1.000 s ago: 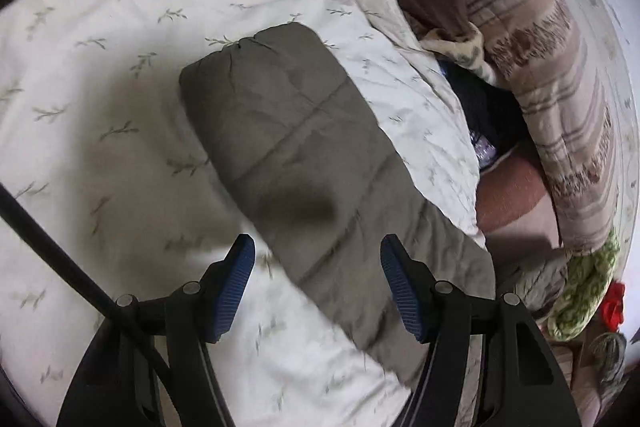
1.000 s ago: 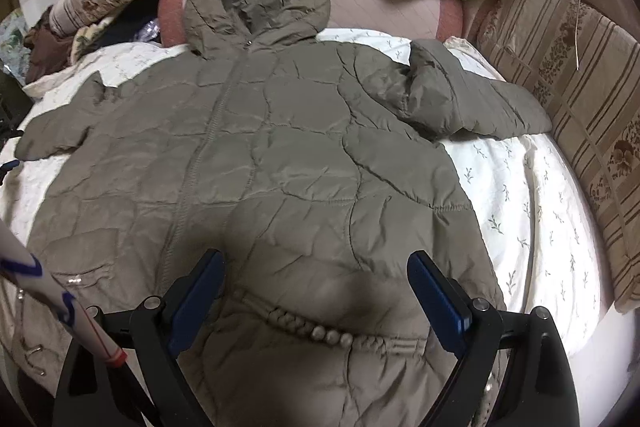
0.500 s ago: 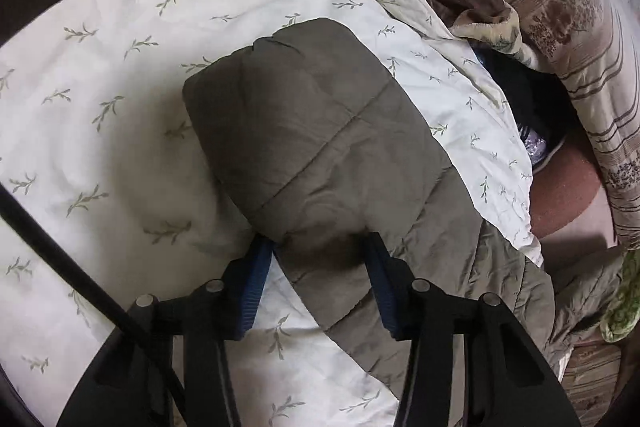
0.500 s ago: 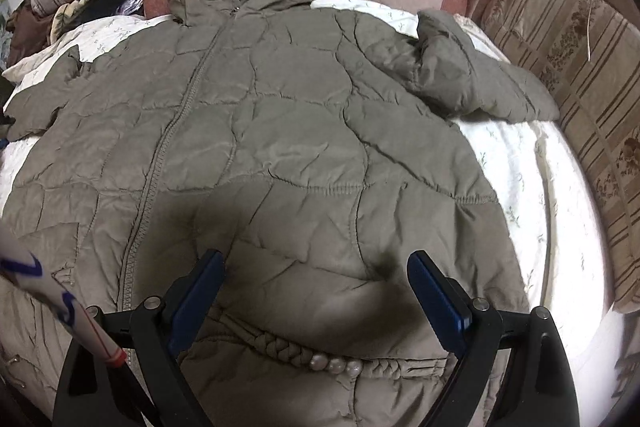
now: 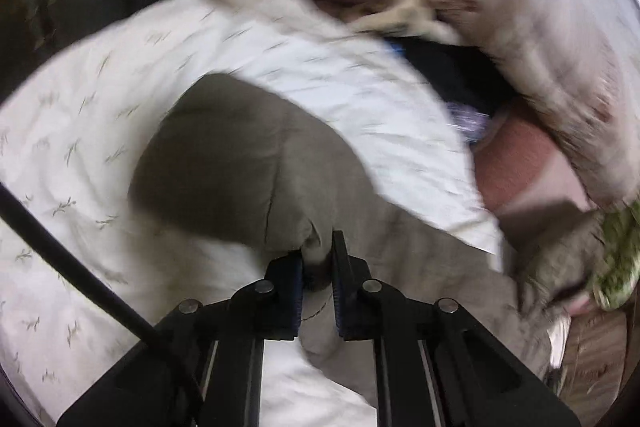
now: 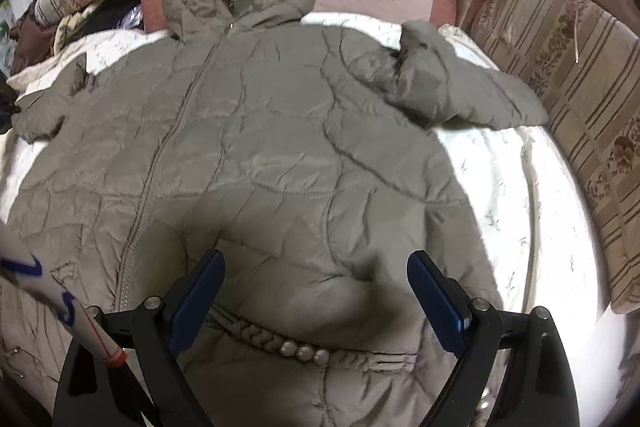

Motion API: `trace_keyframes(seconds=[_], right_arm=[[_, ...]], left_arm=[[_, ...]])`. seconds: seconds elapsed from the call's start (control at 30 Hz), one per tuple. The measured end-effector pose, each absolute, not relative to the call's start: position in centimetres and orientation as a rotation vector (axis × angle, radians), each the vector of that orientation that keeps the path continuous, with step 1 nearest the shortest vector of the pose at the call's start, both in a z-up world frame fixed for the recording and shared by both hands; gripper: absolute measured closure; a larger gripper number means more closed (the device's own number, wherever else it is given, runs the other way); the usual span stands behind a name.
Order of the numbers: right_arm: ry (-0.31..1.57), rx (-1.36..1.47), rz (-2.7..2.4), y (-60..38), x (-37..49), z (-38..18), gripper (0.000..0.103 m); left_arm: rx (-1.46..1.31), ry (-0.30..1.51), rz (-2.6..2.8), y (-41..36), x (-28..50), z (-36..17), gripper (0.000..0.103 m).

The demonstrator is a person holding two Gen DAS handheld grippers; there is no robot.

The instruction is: Fold large clothes

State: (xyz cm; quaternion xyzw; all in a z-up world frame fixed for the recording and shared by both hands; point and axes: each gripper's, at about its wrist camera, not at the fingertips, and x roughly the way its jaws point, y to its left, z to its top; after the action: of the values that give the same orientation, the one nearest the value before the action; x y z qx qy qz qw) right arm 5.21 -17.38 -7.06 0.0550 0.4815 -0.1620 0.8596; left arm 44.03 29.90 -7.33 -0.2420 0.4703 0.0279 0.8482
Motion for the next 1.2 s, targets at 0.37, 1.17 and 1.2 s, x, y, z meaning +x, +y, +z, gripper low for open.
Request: trace_keyframes(seconds=[0.37, 1.17, 1.2], right_arm=[[0.942, 0.25, -0.345, -20.4, 1.0, -5.2, 0.008], [0.937, 0.373, -0.172, -23.7, 9.0, -6.7, 0.008], [0.943, 0.385, -0.166, -23.6, 10.1, -7.2, 0.008]], left_arm=[[-0.313, 0.948, -0.437, 7.4, 33.8, -0.1, 0.093], [0.05, 0.898, -0.212, 3.3, 9.5, -4.3, 0.046], [0.044, 0.895, -0.203, 3.7, 9.0, -4.1, 0.046]])
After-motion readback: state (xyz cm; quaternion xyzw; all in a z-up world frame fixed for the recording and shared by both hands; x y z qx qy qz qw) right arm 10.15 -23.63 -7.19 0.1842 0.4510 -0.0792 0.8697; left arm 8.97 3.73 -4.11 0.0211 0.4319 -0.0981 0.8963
